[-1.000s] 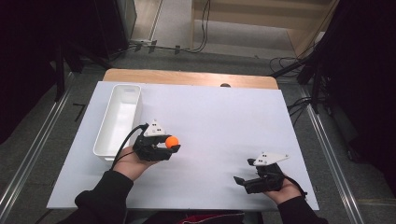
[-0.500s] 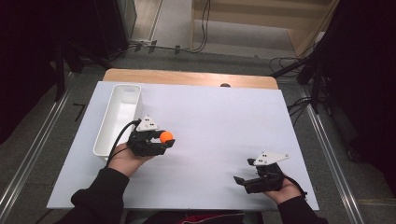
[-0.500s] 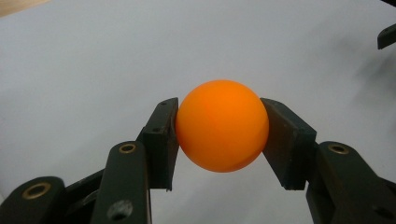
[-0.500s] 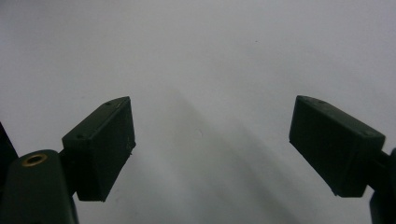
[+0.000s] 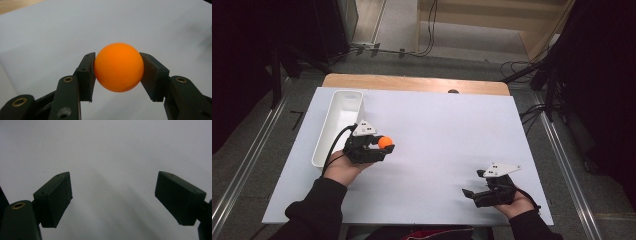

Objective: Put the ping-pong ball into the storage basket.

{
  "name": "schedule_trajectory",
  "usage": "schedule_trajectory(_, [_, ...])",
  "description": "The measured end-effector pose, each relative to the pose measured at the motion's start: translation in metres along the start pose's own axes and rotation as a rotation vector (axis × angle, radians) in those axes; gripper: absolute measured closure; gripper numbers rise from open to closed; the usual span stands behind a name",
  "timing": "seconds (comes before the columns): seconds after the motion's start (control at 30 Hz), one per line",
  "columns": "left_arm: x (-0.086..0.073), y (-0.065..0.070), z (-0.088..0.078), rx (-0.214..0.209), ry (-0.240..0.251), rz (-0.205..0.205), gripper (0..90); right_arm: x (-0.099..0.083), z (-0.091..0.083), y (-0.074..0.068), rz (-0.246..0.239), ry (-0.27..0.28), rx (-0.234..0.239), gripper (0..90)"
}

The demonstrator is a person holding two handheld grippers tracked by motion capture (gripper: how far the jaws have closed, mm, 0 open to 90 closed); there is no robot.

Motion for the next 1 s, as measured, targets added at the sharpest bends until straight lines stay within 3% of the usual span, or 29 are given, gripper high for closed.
schedule_trajectory(0.53, [0.0,-0.01,-0.009,0.053,-0.004,-0.024,49.5,0.0,0.0,0.0,0.001,0.002,0.0,12.9])
schedule_trajectory(1.0, [0.002,-0.018,-0.018,0.055,0.018,-0.051,49.5,0.0,0.0,0.0,0.005,-0.002,0.0,12.9])
Point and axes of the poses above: each handheld gripper's, and its own axes: z roughly forward along the jaws, x roughly out of its top, y roughly to its right, the point moved 9 cm from there along z, roughly forward along the jaws, and after that the axes turned 6 degrees about -x, right-handed, at the moved point
